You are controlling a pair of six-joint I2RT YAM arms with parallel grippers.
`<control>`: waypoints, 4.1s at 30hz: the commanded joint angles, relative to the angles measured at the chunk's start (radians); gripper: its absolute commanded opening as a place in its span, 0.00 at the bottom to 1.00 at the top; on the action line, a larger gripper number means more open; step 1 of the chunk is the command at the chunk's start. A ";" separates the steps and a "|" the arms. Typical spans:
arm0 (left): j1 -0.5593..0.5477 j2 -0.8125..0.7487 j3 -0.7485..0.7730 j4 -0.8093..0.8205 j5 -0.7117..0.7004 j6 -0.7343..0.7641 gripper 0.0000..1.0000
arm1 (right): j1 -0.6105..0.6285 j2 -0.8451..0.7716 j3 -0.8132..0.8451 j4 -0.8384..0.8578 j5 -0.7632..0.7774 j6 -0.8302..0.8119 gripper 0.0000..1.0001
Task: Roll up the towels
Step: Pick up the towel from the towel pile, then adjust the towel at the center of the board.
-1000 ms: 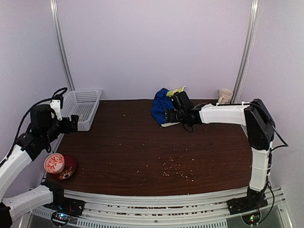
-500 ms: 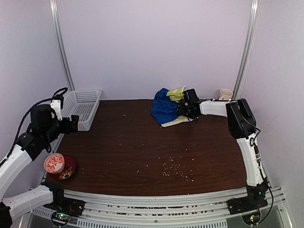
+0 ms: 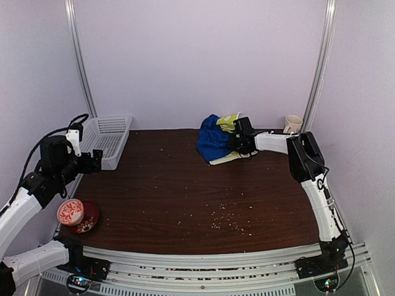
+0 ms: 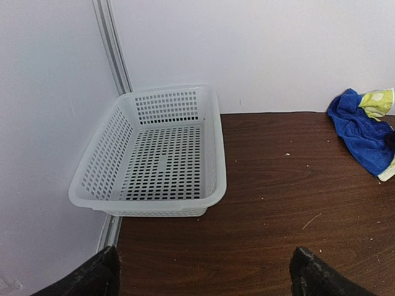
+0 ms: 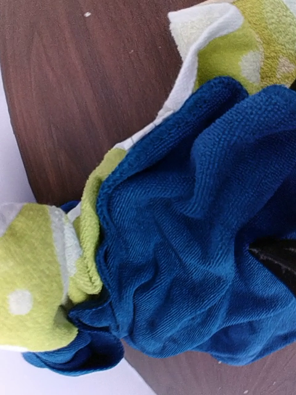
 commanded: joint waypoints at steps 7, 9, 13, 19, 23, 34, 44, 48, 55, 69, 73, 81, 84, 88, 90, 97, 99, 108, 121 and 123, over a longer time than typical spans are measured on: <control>-0.003 0.005 0.004 0.027 0.013 0.013 0.98 | -0.007 0.011 0.063 -0.022 0.063 -0.006 0.02; -0.004 0.006 0.005 0.027 0.013 0.013 0.98 | -0.006 -0.020 0.057 -0.032 0.067 -0.018 0.00; -0.004 0.010 0.005 0.027 0.017 0.013 0.98 | -0.016 -0.113 0.049 -0.056 0.110 -0.053 0.00; -0.004 0.009 0.005 0.027 0.018 0.012 0.98 | -0.074 -0.257 0.064 -0.087 0.189 -0.093 0.00; -0.004 0.007 0.004 0.027 0.021 0.013 0.98 | -0.120 -0.294 0.113 -0.123 0.227 -0.117 0.00; -0.004 0.009 0.003 0.027 0.019 0.013 0.98 | -0.137 -0.280 0.160 -0.180 0.157 -0.195 0.03; -0.003 0.011 0.003 0.027 0.021 0.011 0.98 | -0.125 -0.267 0.049 -0.222 0.155 -0.261 0.14; -0.004 0.010 0.003 0.027 0.020 0.012 0.98 | -0.124 -0.268 0.027 -0.228 0.166 -0.270 0.16; -0.004 0.009 0.002 0.027 0.017 0.012 0.98 | -0.126 -0.256 0.027 -0.251 0.191 -0.281 0.41; -0.003 0.007 0.002 0.027 0.019 0.012 0.98 | -0.120 -0.277 -0.056 -0.206 0.090 -0.238 0.10; -0.003 0.006 0.002 0.027 0.020 0.012 0.98 | -0.118 -0.311 -0.045 -0.203 0.111 -0.241 0.00; -0.003 0.007 0.002 0.027 0.020 0.012 0.98 | -0.124 -0.341 0.179 -0.221 0.193 -0.277 0.00; -0.004 0.007 0.002 0.027 0.017 0.014 0.98 | -0.135 -0.405 0.187 -0.150 0.260 -0.258 0.00; -0.003 0.007 0.002 0.027 0.018 0.014 0.98 | -0.136 -0.435 0.198 -0.098 0.257 -0.243 0.00; -0.003 0.008 0.003 0.027 0.019 0.013 0.98 | -0.136 -0.399 0.252 -0.150 0.266 -0.238 0.00; -0.003 0.007 0.002 0.027 0.020 0.011 0.98 | -0.137 -0.351 0.235 -0.152 0.165 -0.241 0.00; -0.003 0.010 0.003 0.027 0.022 0.013 0.98 | -0.134 -0.364 0.230 -0.116 0.040 -0.244 0.00; -0.003 0.024 0.009 0.027 0.101 0.044 0.98 | -0.060 -0.522 0.209 -0.052 -0.410 -0.280 0.00; -0.009 0.057 0.050 0.059 0.299 -0.112 0.98 | 0.036 -1.056 -0.225 0.176 -0.571 -0.286 0.00; -0.016 0.069 0.048 0.075 0.306 -0.127 0.98 | 0.036 -1.113 -0.267 0.172 -0.502 -0.284 0.00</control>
